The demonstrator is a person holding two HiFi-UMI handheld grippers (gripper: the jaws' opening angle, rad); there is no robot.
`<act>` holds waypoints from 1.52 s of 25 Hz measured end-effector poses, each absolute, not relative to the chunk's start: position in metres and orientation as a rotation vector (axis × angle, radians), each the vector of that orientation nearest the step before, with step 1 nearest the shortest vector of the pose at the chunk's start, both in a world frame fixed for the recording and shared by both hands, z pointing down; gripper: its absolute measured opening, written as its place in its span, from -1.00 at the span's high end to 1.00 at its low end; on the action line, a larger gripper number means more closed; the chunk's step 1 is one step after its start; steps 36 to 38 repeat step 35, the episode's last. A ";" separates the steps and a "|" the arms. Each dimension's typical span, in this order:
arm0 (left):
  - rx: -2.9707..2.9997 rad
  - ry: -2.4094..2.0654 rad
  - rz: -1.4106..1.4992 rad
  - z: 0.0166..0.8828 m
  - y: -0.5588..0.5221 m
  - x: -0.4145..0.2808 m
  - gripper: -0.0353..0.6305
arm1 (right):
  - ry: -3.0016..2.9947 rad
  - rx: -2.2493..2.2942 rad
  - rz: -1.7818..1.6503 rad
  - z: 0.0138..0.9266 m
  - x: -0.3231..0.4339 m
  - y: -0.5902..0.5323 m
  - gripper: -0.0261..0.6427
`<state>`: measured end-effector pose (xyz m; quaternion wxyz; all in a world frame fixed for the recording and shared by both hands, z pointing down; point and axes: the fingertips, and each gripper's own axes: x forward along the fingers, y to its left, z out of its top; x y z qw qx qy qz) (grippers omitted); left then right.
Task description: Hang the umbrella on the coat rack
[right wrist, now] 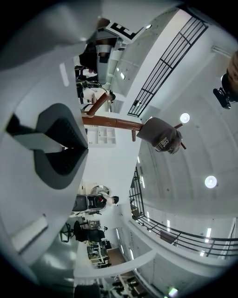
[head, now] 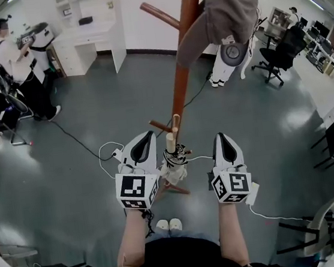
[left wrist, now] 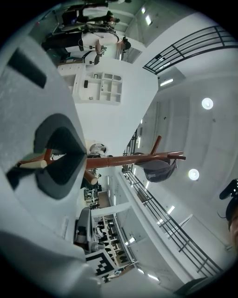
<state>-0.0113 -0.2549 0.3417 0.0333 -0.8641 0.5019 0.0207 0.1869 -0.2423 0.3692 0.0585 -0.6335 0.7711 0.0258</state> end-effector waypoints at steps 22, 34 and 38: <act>-2.688 1.543 0.054 0.351 -0.260 -0.015 0.88 | 2.368 -1.906 0.088 0.369 0.184 -0.246 0.90; -2.694 1.541 0.046 0.353 -0.262 -0.016 0.88 | 2.388 -1.894 0.077 0.372 0.181 -0.248 0.90; -2.695 1.541 0.045 0.353 -0.262 -0.016 0.88 | 2.389 -1.894 0.079 0.372 0.181 -0.248 0.90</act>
